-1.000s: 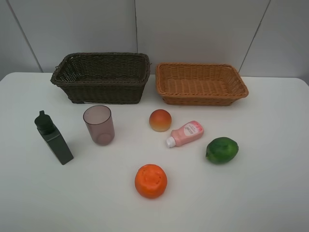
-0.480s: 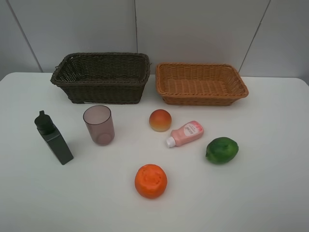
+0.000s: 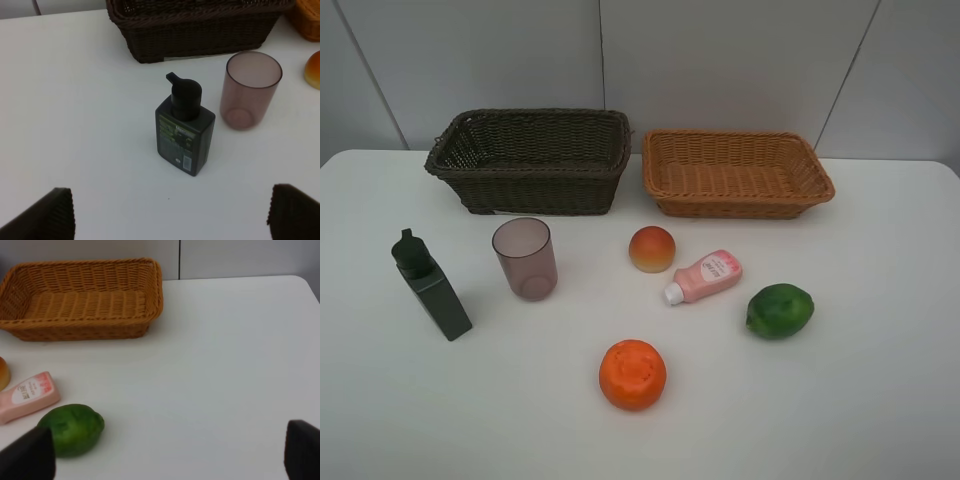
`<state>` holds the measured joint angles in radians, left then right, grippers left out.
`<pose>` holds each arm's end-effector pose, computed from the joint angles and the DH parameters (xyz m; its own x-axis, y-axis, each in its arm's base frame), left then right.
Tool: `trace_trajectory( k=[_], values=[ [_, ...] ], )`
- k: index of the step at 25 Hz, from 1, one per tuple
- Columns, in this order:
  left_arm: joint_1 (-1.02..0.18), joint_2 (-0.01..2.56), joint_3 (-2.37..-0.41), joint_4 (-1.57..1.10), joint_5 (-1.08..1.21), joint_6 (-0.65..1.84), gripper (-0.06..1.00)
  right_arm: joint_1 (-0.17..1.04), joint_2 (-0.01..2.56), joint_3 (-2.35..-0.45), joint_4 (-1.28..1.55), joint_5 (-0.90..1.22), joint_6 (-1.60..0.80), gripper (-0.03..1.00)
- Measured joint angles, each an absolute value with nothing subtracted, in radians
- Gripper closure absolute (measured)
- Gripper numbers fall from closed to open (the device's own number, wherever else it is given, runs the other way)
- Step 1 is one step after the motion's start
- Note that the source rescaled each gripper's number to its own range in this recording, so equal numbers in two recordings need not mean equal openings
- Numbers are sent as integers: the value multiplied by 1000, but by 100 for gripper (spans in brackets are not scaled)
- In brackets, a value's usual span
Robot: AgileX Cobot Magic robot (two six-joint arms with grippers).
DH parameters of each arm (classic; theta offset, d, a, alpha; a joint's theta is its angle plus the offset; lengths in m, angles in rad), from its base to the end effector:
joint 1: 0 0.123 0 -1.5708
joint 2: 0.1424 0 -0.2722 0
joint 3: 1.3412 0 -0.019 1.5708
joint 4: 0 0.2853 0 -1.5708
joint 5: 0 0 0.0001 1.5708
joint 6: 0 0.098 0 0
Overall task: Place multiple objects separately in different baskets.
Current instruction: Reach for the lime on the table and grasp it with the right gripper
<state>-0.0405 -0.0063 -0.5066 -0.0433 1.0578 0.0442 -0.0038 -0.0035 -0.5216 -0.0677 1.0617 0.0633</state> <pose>0.0427 -0.0054 0.2934 -0.4393 0.0407 -0.8974 0.0844 0.9964 0.0039 0.0411 -0.0059 0.2977 -0.4316 0.0318 -0.9015 0.0701 0.9975 0.0017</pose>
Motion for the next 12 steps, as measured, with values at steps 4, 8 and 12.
trace_trajectory(
  k=[4,8,12],
  values=[
    [-41,-6,-507,-43,1058,44,-5,-4,-4,-522,-68,1062,63,-3],
    [-41,-6,-507,-43,1058,44,-5,-4,39,-522,-66,1062,63,-3],
    [-41,-6,-507,-43,1058,44,-5,-4,201,-578,-47,1063,63,-3]
  ],
)
